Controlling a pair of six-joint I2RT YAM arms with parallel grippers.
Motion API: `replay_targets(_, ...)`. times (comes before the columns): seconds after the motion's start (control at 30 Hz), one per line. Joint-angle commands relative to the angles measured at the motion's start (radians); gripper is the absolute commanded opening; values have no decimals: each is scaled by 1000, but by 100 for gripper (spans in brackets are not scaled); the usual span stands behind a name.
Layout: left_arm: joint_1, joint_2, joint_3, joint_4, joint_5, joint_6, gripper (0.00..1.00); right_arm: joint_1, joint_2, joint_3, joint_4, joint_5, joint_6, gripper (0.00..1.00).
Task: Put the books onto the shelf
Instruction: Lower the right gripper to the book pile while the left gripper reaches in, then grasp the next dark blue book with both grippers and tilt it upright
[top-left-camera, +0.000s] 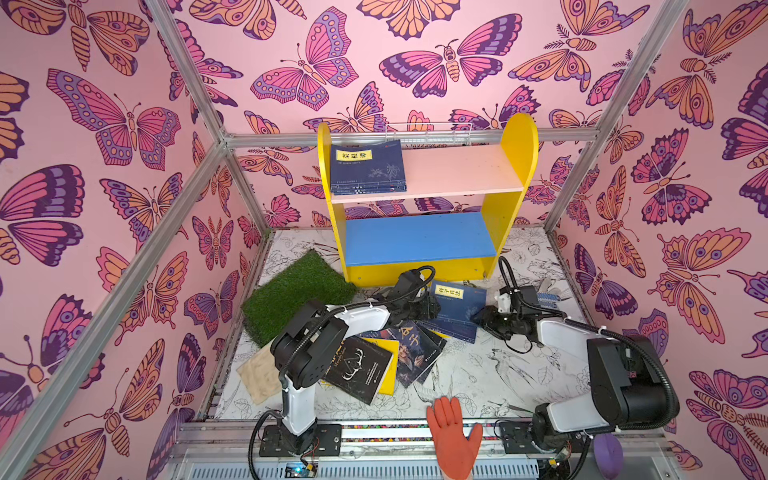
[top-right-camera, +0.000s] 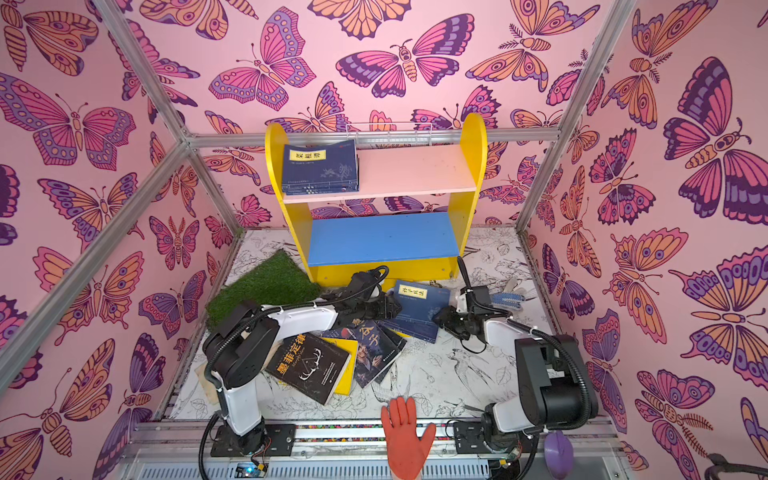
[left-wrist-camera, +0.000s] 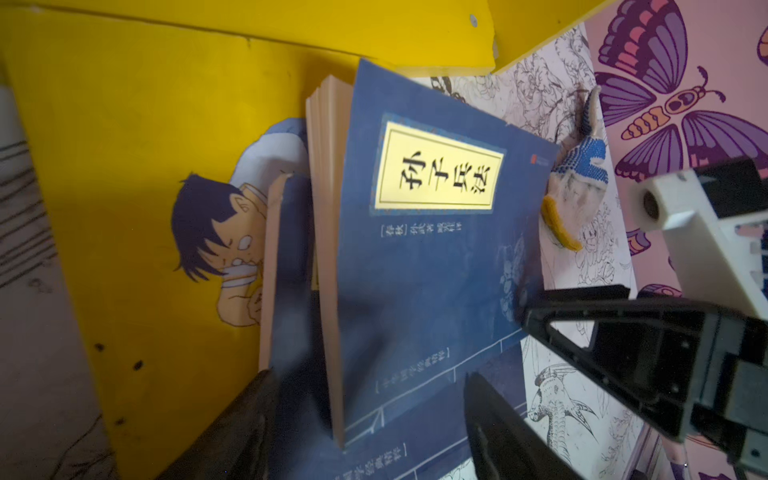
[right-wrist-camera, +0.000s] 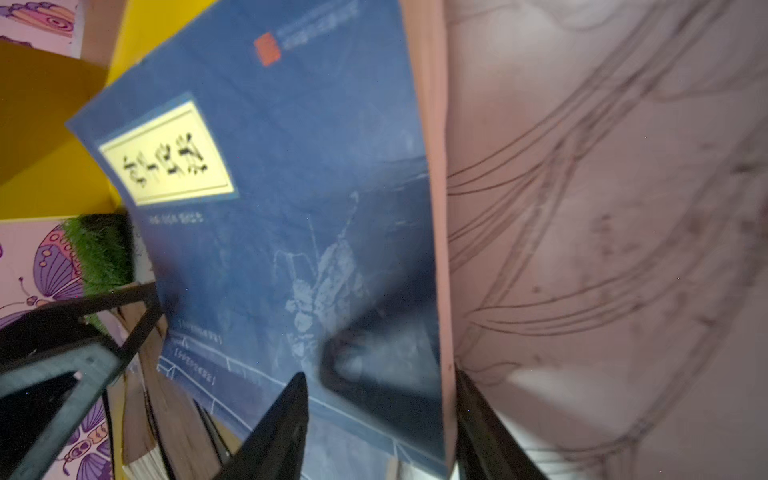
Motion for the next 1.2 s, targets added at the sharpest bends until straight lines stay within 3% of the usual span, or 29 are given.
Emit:
replay_targets(0.0,15,33,-28,-33,2,-27,70,12,-16,-11,67,-51,12,49)
replay_targets(0.3,19,57,-25,-33,18,-22,56,11,-46,-18,133,-84,59,35)
replay_targets(0.53,19,82,-16,-32,34,-17,40,12,-81,-7,139,-84,91,23)
replay_targets(0.87,19,100,-7,-32,54,-11,29,13,-134,-11,189,-75,179,25)
replay_targets(1.17,19,102,-5,-30,62,-6,28,16,-176,17,40,68,89,27)
